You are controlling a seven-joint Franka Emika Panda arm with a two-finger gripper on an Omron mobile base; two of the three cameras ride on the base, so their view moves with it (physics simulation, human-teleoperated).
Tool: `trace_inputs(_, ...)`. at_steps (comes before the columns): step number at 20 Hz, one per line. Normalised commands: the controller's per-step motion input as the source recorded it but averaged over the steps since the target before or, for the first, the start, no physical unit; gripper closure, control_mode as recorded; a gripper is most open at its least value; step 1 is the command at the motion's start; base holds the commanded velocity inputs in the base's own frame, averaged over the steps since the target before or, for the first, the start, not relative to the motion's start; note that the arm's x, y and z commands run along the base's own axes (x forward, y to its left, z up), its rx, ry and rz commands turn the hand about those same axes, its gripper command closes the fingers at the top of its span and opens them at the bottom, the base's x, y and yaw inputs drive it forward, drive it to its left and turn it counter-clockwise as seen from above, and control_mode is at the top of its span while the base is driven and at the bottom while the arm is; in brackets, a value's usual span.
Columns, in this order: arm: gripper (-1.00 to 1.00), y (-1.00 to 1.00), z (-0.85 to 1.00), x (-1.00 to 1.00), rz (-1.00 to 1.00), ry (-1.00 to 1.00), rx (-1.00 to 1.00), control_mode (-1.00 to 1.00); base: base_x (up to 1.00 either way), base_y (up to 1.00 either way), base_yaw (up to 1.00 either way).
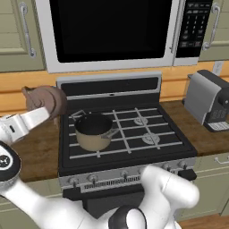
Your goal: Pick the kettle from the counter and place it on a stove burner. Then turn the burner on.
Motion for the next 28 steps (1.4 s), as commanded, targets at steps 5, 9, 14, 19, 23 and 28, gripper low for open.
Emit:
trace_inputs(5, 1.0, -1.0, 0.42, -0.04, -0.3, -0.06, 0.13, -1.0, 0.0, 0.0, 0.0)
trace_inputs(9, 1.0, -1.0, 0.43, -0.06, -0.35, 0.0, 0.13, -1.0, 0.0, 0.0, 0.0)
trace_inputs(14, 1.0, -1.0, 0.21, -0.01, -0.39, 0.02, 0.11, -1.0, 0.0, 0.0, 0.0)
trace_inputs(19, 1.0, -1.0, -0.11, 0.0, -0.31, 0.03, 0.08, -1.0, 0.0, 0.0, 0.0)
trace_inputs(23, 1.0, -1.0, -0.31, 0.0, -0.21, 0.12, 0.13, -1.0, 0.0, 0.0, 0.0)
trace_inputs(28, 1.0, -1.0, -0.34, 0.0, -0.08, 0.19, 0.21, -1.0, 0.0, 0.0, 0.0)
